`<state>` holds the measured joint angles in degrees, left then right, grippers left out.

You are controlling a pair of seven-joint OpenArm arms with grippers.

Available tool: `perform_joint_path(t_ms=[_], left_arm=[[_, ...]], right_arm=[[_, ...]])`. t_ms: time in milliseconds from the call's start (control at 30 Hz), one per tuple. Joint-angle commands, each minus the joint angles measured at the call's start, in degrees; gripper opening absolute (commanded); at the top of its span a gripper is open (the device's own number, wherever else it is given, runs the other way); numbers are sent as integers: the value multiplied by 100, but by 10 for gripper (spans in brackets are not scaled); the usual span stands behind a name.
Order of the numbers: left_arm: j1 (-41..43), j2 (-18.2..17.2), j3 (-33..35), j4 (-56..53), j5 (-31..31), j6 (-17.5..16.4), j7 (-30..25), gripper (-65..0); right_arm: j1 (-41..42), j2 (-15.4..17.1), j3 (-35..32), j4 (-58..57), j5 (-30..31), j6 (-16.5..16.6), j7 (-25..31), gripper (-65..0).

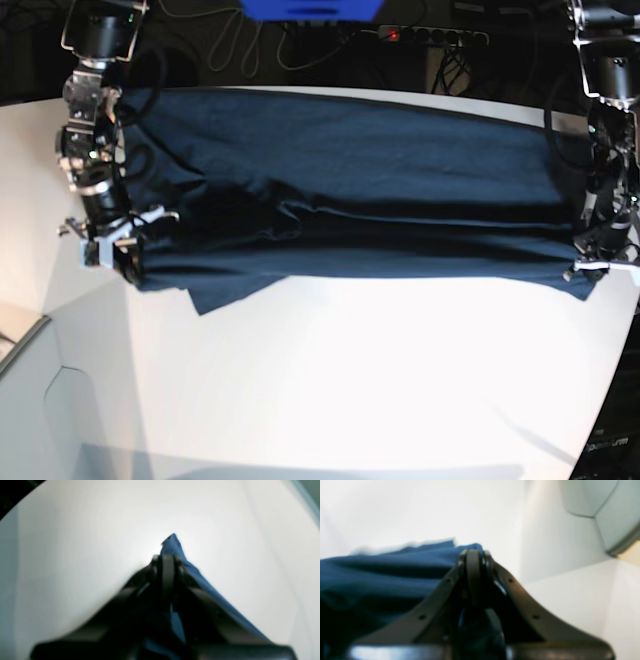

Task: Layout the t-shirt on the table in an organized manner, then fold the t-shirt properly
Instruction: 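Grasp the shirt's side edges with both grippers and fold them lengthwise over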

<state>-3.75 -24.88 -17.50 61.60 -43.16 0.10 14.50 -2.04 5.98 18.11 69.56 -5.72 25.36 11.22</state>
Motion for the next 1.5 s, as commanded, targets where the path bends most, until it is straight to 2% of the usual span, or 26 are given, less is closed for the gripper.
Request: perform_joint_path(t_ms=[0, 233, 300, 500, 633, 733, 867, 1000, 1067, 1167, 1300, 1467], left_arm=[[28, -118, -127, 139, -5, -14, -154, -650], [836, -92, -259, 666, -5, -23, -162, -649], [1003, 14, -338, 684, -5, -32, -162, -649], [1250, 321, -549, 613, 48, -32, -162, -646], [1285, 339, -514, 622, 12, -32, -154, -644], [1285, 339, -549, 631, 12, -32, 93, -585], [1285, 321, -567, 701, 4, -32, 699, -424], [1294, 295, -620, 930, 4, -32, 849, -299], [1373, 321, -927, 1123, 4, -32, 849, -282], [1425, 374, -1332, 1545, 4, -32, 857, -283], [1390, 418, -1657, 1809, 48, -32, 857, -283], [968, 401, -1631, 1457, 232, -32, 857, -283]], right_arm=[[-73, 66, 31, 161, 154, -18, 166, -650], [-978, 57, 13, 829, 374, -18, 174, -650], [-1171, 57, 5, 837, 374, -18, 174, -650], [-1356, -4, -4, 582, 356, -18, 174, -650], [-1374, -22, -4, 574, 347, -18, 122, -650], [-1400, -22, -4, 574, 339, -18, 104, -650], [-1488, 4, -75, 609, 339, -18, -221, -644], [-1523, 13, -57, 644, 339, -18, -274, -517], [-1593, 4, -48, 811, 339, -18, -274, -459], [-1769, -13, -48, 1233, 374, -18, -274, -420], [-1901, -75, -83, 1646, 374, -18, -274, -417], [-1884, -215, -83, 1699, 356, -18, -300, -417]])
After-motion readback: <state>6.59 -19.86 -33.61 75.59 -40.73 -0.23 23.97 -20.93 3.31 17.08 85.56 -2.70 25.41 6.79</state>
